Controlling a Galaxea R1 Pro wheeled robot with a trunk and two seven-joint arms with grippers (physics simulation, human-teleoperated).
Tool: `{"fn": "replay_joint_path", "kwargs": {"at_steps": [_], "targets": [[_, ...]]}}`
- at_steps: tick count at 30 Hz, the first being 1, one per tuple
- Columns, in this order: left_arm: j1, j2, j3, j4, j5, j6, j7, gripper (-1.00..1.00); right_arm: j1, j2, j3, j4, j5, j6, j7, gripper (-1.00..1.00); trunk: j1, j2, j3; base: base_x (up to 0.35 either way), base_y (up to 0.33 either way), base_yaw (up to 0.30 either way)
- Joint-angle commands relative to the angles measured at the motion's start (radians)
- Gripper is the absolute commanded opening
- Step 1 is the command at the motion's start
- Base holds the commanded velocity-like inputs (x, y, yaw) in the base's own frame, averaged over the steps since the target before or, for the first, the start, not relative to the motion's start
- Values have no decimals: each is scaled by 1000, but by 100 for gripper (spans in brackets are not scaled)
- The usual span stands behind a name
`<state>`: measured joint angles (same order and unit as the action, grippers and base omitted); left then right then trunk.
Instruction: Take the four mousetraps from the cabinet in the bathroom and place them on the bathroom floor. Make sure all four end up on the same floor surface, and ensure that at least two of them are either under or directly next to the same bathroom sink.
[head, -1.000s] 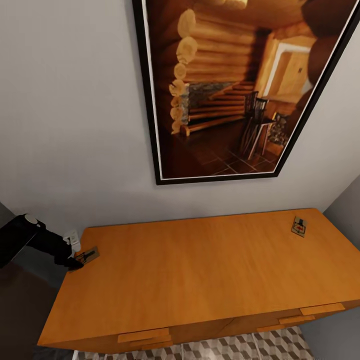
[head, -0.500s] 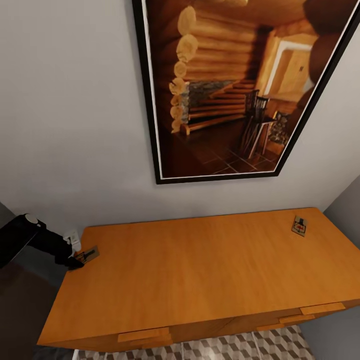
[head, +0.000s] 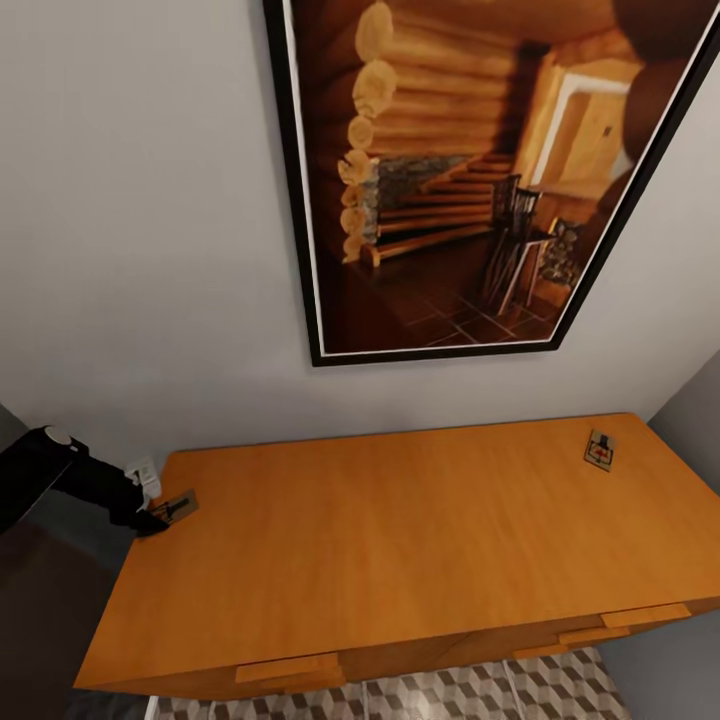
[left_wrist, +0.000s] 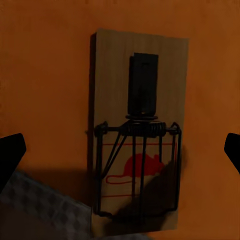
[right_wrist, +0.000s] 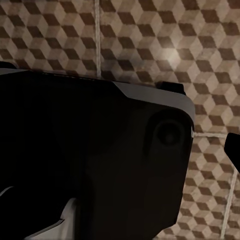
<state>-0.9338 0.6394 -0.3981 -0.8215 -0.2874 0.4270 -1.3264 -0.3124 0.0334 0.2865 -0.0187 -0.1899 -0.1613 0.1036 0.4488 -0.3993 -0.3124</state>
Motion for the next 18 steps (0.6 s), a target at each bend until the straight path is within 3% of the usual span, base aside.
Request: {"fn": "replay_joint_path", "kwargs": {"at_steps": [1, 17, 18], "targets": [[1, 0, -41, 11, -6, 7, 4, 100, -1, 0, 6, 2, -11, -4, 4, 100, 1, -1, -3, 0, 0, 0], [1, 0, -40, 13, -5, 7, 4, 100, -1, 0, 6, 2, -10, -4, 4, 100, 1, -1, -12, 0, 0, 0], [1, 0, -40, 15, -5, 7, 4, -100, -1, -1, 6, 2, -10, -4, 4, 100, 1, -1, -12, 0, 0, 0]]}}
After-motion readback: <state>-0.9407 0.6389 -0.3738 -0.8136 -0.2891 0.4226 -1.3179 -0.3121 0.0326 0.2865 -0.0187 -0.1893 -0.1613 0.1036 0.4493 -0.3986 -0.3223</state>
